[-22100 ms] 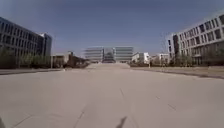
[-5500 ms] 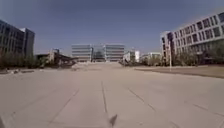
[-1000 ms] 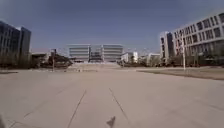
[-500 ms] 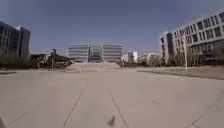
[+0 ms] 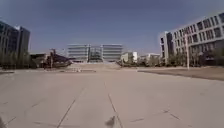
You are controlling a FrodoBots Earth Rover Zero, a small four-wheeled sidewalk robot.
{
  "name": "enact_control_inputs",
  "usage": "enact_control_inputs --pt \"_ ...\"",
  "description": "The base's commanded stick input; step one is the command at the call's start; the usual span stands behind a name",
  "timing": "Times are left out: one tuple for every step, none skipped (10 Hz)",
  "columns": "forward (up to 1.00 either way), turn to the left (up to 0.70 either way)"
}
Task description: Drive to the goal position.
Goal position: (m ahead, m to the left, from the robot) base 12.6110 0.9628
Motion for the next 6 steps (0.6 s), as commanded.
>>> enact_control_inputs --pt "0.7 0.0" --pt "0.7 0.0" --pt "0.7 0.0" --pt "0.7 0.0" --pt "0.7 0.0" --pt "0.7 0.0"
